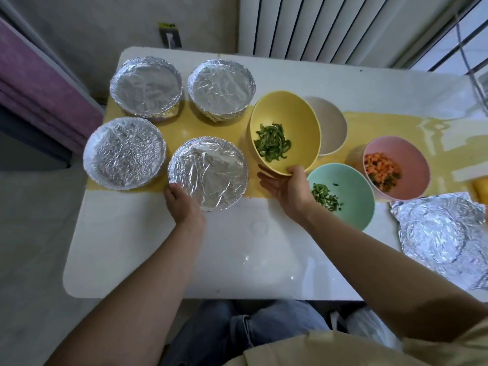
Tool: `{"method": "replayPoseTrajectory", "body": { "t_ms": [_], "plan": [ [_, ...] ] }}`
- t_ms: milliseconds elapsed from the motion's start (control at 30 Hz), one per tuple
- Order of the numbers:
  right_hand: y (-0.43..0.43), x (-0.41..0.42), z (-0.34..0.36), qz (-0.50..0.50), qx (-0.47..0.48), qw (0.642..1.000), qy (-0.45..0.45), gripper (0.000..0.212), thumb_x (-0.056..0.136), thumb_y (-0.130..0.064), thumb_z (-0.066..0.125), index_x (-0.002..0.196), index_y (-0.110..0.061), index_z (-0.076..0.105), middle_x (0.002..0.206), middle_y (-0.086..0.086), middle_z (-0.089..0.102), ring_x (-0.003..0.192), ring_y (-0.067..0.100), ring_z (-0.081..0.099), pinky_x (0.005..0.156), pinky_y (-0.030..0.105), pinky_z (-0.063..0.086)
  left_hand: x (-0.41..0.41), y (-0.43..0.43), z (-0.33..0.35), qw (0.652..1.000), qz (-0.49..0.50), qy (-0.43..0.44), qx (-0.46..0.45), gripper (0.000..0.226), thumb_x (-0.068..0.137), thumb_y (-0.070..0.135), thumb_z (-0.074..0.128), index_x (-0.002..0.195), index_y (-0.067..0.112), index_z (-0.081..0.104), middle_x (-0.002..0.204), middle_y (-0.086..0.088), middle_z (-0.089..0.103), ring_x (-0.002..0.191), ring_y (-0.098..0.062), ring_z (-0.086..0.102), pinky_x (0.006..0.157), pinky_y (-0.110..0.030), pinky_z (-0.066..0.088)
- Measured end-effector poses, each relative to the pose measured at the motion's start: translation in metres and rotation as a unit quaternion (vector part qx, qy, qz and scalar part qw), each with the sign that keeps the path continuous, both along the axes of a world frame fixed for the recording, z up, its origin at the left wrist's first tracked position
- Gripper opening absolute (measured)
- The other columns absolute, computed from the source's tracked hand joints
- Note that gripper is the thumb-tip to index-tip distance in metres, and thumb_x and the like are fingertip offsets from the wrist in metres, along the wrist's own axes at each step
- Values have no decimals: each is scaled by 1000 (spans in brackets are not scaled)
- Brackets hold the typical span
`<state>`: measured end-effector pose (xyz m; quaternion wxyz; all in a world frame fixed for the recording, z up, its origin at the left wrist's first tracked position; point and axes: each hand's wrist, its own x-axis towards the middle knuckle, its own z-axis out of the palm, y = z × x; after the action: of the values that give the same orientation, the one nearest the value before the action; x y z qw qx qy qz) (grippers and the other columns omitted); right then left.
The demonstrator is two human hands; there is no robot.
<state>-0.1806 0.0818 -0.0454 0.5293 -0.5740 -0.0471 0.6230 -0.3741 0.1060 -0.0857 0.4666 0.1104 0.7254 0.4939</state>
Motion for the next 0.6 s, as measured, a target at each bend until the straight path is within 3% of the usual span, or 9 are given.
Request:
{"method": "replayPoseTrajectory", "body": {
  "t_ms": [67, 233, 300, 400, 600],
  "plan": [
    [9, -5, -4, -16, -7, 1000, 24, 50, 97, -21, 19, 133, 3, 45, 116, 19, 63, 120, 33, 56, 103, 38, 43, 2, 1, -2, 1000, -11, 9, 7, 31, 104, 31, 35, 118, 12, 55, 117, -4, 58, 108, -24, 56, 103, -37, 45],
    [20, -22, -11, 41, -7, 999, 27, 56, 95, -24, 18, 136, 3, 44, 120, 21, 64, 118, 31, 58, 110, 42, 39, -2, -2, -9, 1000, -13, -8, 2, 42, 106, 30, 31, 139, 7, 45, 144, -12, 49, 130, -28, 49, 112, -45, 39],
    [20, -26, -11, 46, 3, 999, 25, 51, 96, -22, 18, 135, 0, 43, 121, 24, 63, 116, 34, 58, 103, 42, 46, -3, -1, -10, 1000, -10, -11, -1, 43, 106, 31, 31, 140, 8, 44, 144, -7, 49, 131, -28, 49, 111, -40, 39],
    [19, -27, -11, 54, 16, 998, 16, 49, 96, -20, 16, 132, -2, 45, 122, 24, 63, 116, 35, 59, 95, 38, 50, -4, 3, -14, 1000, 3, -29, -6, 34, 104, 32, 33, 124, 11, 51, 123, -4, 54, 124, -37, 54, 96, -38, 46],
    [27, -21, -16, 44, 6, 999, -1, 48, 95, -20, 23, 135, -2, 43, 128, 26, 59, 113, 29, 59, 97, 31, 48, -1, 4, -15, 999, -9, -34, -5, 44, 106, 31, 33, 142, 9, 43, 147, -9, 46, 132, -30, 48, 110, -48, 41]
  ]
}}
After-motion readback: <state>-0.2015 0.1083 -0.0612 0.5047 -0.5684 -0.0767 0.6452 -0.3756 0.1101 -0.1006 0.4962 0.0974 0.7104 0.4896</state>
